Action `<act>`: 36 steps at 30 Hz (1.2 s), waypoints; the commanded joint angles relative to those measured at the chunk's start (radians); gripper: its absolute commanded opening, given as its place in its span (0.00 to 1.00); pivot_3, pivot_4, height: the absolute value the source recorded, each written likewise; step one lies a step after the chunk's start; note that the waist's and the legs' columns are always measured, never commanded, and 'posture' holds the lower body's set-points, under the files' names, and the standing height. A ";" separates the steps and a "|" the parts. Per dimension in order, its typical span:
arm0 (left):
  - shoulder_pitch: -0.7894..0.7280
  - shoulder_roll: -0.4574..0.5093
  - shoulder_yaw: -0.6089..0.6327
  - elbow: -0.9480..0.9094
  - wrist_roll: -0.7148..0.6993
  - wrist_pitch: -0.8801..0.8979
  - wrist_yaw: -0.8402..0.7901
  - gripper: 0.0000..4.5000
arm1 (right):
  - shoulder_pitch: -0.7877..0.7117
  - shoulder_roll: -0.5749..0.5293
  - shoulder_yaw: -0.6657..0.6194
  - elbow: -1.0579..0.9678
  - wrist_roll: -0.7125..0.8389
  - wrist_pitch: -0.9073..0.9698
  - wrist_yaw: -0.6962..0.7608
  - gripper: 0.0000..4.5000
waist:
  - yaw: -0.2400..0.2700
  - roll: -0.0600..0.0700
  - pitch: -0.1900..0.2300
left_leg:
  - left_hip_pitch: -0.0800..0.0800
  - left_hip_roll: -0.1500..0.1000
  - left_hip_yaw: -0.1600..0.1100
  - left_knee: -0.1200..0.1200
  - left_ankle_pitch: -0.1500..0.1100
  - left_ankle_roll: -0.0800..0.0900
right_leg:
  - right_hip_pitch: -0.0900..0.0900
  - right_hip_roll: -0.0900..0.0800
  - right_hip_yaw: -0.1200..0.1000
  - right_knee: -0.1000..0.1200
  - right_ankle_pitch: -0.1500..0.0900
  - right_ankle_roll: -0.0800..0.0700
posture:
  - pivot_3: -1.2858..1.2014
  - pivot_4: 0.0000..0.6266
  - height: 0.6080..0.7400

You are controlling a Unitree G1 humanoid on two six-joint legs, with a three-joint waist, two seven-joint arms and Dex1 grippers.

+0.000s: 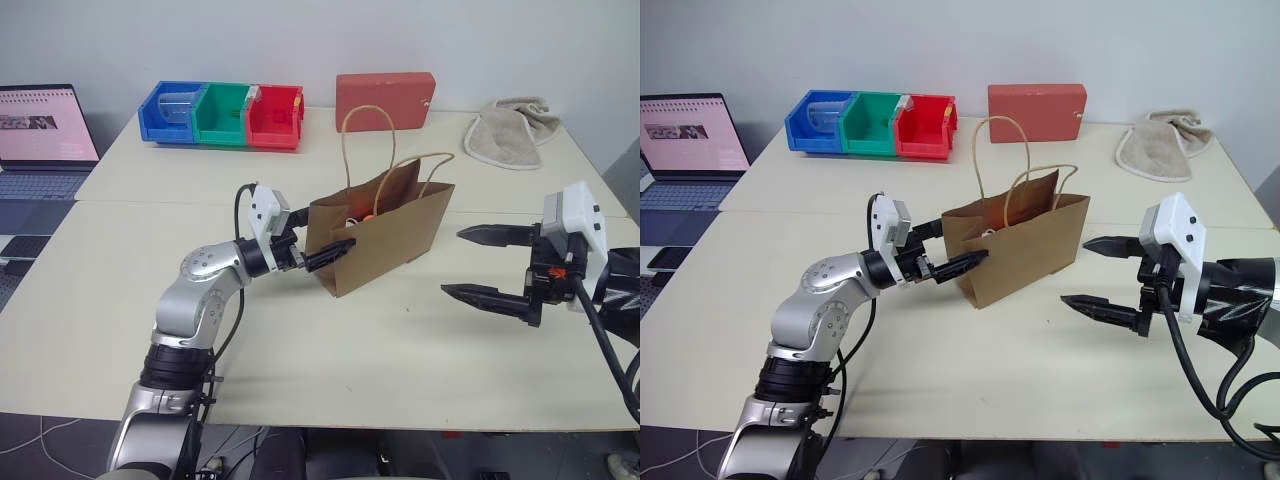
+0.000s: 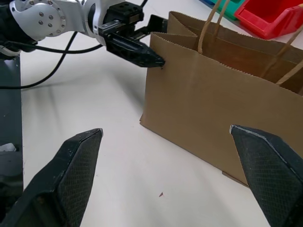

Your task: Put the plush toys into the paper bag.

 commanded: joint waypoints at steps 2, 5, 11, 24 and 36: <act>-0.006 -0.012 0.007 -0.013 -0.007 -0.034 0.006 0.99 | -0.007 -0.004 -0.008 -0.018 -0.009 -0.026 0.002 1.00 | 0.000 0.000 0.000 | 0.000 0.000 0.000 0.000 0.000 0.000 | 0.000 0.000 0.000 0.000 0.000 0.000 | 0.52 0.24 1.00; -0.006 -0.017 0.015 0.003 -0.032 -0.032 -0.016 0.95 | -0.011 -0.003 -0.003 -0.018 -0.015 -0.031 0.002 1.00 | 0.000 0.000 0.000 | 0.000 0.000 0.000 0.000 0.000 0.000 | 0.000 0.000 0.000 0.000 0.000 0.000 | 0.52 0.24 1.00; -0.010 -0.012 -0.018 0.027 -0.015 -0.022 -0.038 0.60 | -0.004 0.007 -0.001 -0.034 -0.032 -0.058 0.003 1.00 | 0.000 0.000 0.000 | 0.000 0.000 0.000 0.000 0.000 0.000 | 0.000 0.000 0.000 0.000 0.000 0.000 | 0.52 0.24 1.00; -0.038 -0.030 -0.031 0.115 0.020 -0.083 -0.050 0.00 | 0.003 0.023 0.002 -0.049 -0.045 -0.077 -0.004 1.00 | 0.000 0.000 0.000 | 0.000 0.000 0.000 0.000 0.000 0.000 | 0.000 0.000 0.000 0.000 0.000 0.001 | 0.52 0.24 1.00; -0.137 0.063 -0.009 0.186 -0.054 -0.041 -0.251 0.00 | 0.100 0.074 -0.058 -0.081 -0.172 -0.227 -0.002 1.00 | -0.001 0.000 0.000 | 0.000 0.000 0.000 0.000 0.000 0.000 | 0.000 0.000 0.000 0.000 0.001 0.001 | 0.52 0.24 1.00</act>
